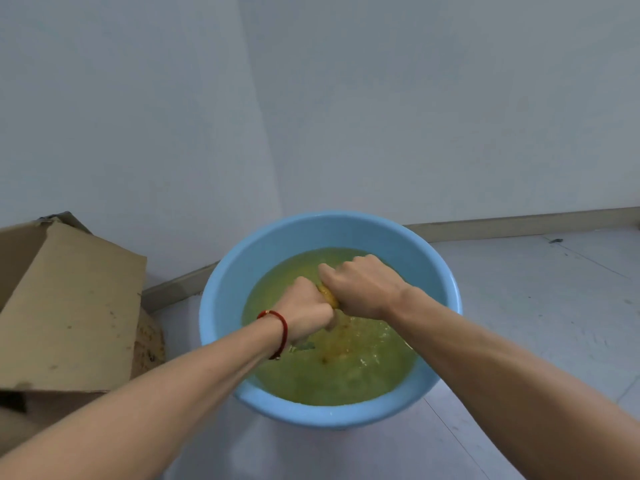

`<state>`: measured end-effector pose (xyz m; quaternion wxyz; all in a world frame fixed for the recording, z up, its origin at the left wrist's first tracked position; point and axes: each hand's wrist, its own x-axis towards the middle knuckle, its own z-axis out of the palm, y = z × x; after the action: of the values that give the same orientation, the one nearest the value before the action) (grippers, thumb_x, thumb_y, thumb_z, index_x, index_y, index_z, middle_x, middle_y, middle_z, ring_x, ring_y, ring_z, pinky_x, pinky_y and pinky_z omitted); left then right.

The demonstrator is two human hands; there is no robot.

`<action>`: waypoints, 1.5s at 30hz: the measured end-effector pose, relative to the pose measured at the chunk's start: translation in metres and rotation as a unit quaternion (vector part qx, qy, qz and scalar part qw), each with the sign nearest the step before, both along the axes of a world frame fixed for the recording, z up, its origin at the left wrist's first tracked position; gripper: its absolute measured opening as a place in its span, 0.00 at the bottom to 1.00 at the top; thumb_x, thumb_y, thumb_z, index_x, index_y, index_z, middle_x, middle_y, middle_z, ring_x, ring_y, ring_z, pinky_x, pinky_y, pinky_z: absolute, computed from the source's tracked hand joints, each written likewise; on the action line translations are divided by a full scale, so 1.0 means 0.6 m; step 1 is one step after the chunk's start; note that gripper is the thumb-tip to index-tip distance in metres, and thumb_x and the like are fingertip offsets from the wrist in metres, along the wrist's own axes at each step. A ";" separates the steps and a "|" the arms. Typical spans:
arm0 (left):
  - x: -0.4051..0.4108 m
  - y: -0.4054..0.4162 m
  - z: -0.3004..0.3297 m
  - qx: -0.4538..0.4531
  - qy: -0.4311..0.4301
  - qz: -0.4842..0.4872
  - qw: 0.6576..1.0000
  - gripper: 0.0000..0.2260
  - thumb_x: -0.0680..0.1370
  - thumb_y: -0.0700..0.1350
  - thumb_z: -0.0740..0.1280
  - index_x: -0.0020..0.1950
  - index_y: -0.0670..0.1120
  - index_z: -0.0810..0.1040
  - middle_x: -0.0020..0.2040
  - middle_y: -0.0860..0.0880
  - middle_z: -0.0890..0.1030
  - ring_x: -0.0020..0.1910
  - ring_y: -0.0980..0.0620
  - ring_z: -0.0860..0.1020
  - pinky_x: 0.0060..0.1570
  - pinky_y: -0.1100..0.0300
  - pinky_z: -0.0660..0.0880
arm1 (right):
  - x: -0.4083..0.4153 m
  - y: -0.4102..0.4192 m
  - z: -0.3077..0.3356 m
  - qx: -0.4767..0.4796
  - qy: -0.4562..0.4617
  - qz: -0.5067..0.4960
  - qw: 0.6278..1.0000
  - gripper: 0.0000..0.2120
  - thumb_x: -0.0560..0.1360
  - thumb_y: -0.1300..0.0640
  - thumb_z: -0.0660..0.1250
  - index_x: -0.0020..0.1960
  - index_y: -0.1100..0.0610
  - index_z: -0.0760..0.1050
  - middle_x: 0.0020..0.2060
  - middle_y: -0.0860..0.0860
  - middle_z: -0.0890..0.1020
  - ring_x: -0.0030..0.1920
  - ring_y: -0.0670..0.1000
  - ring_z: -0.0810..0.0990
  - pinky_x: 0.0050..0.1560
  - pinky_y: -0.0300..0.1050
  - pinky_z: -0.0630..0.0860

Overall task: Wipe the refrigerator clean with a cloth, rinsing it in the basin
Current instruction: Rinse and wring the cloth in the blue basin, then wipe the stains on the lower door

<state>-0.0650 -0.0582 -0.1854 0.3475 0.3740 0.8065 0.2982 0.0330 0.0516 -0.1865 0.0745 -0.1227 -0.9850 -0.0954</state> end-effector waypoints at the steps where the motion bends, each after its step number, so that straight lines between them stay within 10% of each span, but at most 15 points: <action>1: 0.008 -0.003 -0.004 0.011 -0.046 0.026 0.999 0.10 0.64 0.31 0.69 0.29 0.42 0.71 0.23 0.49 0.64 0.20 0.50 0.60 0.25 0.63 0.58 | 0.001 0.004 -0.004 0.022 0.010 0.025 0.999 0.13 0.73 0.63 0.67 0.50 0.56 0.63 0.29 0.48 0.68 0.27 0.59 0.68 0.26 0.44 0.52; 10: 0.038 -0.023 -0.004 0.041 -0.260 0.066 0.963 0.19 0.70 0.27 0.64 0.30 0.48 0.62 0.24 0.51 0.58 0.21 0.54 0.52 0.23 0.69 0.52 | 0.006 0.028 -0.012 0.090 0.035 0.120 0.988 0.29 0.59 0.63 0.77 0.51 0.55 0.62 0.23 0.50 0.71 0.19 0.55 0.60 0.26 0.35 0.45; 15: 0.004 -0.003 0.013 0.025 -0.220 -0.010 0.975 0.16 0.72 0.30 0.70 0.34 0.47 0.67 0.25 0.50 0.64 0.22 0.54 0.56 0.23 0.67 0.52 | 0.007 0.033 0.020 0.070 0.039 0.071 0.994 0.19 0.69 0.61 0.73 0.55 0.56 0.68 0.35 0.49 0.70 0.27 0.60 0.72 0.24 0.43 0.50; 19: -0.028 0.042 0.061 0.043 -0.097 -0.138 0.985 0.12 0.72 0.39 0.77 0.44 0.43 0.74 0.29 0.50 0.73 0.27 0.52 0.67 0.25 0.60 0.66 | 0.040 0.042 0.072 -0.150 0.008 -0.106 0.983 0.17 0.74 0.48 0.73 0.54 0.50 0.67 0.49 0.48 0.75 0.46 0.58 0.79 0.38 0.50 0.66; 25: 0.061 0.167 0.139 0.117 -0.066 -0.356 0.925 0.19 0.72 0.41 0.80 0.61 0.49 0.82 0.53 0.44 0.84 0.47 0.49 0.84 0.45 0.52 0.84 | 0.239 0.056 0.154 -0.424 0.027 -0.308 0.851 0.14 0.69 0.37 0.79 0.43 0.46 0.82 0.35 0.43 0.85 0.38 0.44 0.83 0.38 0.37 0.77; 35: 0.418 0.262 0.171 0.239 -0.154 -0.507 0.814 0.24 0.76 0.28 0.70 0.66 0.50 0.82 0.58 0.43 0.84 0.56 0.49 0.82 0.58 0.52 0.81 | 0.601 -0.068 0.135 -0.628 0.462 -0.354 0.517 0.19 0.85 0.49 0.62 0.74 0.55 0.72 0.65 0.62 0.81 0.62 0.64 0.83 0.64 0.62 0.80; 45: 0.596 0.165 0.164 0.274 -0.151 -0.463 0.829 0.27 0.73 0.32 0.70 0.69 0.52 0.74 0.59 0.44 0.82 0.57 0.45 0.82 0.55 0.44 0.83 | 0.770 -0.157 0.113 -0.555 0.584 -0.319 0.500 0.29 0.75 0.51 0.77 0.72 0.57 0.72 0.62 0.56 0.84 0.64 0.56 0.83 0.62 0.60 0.79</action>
<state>0.2927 0.0406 -0.0869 0.4454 0.7340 0.3616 0.3634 0.4949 -0.0425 -0.1189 0.5138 -0.4722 -0.4632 0.5463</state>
